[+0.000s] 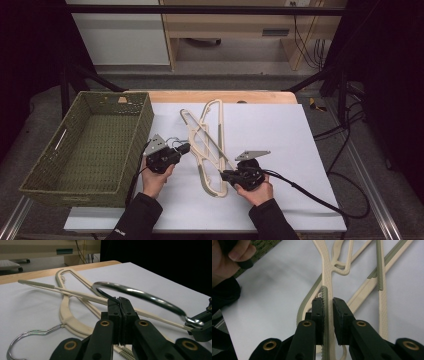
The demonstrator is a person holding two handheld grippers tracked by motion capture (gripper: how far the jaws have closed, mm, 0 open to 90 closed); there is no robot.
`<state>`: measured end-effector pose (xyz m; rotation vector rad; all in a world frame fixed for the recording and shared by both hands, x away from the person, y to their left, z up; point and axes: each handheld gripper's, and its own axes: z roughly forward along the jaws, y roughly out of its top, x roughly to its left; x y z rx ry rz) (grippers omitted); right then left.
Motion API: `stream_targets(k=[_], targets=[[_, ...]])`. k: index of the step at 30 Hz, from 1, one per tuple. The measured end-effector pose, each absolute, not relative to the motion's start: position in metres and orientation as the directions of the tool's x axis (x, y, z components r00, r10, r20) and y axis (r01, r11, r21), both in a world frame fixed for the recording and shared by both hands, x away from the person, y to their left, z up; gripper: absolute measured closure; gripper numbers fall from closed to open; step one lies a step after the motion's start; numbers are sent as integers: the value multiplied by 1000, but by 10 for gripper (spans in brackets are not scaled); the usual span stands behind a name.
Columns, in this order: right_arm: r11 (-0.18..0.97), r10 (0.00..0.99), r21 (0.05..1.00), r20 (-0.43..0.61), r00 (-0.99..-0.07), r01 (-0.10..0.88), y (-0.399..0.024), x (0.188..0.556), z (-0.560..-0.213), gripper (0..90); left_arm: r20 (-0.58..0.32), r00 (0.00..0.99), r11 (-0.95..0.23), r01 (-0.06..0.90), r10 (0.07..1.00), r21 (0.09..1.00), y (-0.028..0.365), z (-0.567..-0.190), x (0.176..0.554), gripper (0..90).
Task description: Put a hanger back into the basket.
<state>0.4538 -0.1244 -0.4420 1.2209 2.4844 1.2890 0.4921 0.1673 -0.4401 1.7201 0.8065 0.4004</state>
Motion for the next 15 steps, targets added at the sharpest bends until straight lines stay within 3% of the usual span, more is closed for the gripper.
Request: stream_targets(k=[4, 5, 6, 11, 15], targets=[[332, 699, 721, 245, -671, 608, -123, 453, -443, 784, -121, 707, -142, 301, 697, 943, 164, -438, 490, 885], [337, 694, 735, 228, -682, 588, -124, 453, -442, 707, -109, 706, -150, 295, 700, 943, 162, -436, 488, 885], [337, 694, 735, 228, -682, 588, -124, 453, -442, 707, -109, 706, -150, 295, 700, 943, 162, -436, 488, 885], [340, 701, 825, 98, -706, 452, -122, 455, -432, 486, -85, 717, -177, 282, 692, 943, 154, -431, 483, 885], [370, 697, 854, 6, -717, 366, -111, 460, -422, 451, -63, 721, -201, 274, 690, 941, 150, -428, 481, 885]])
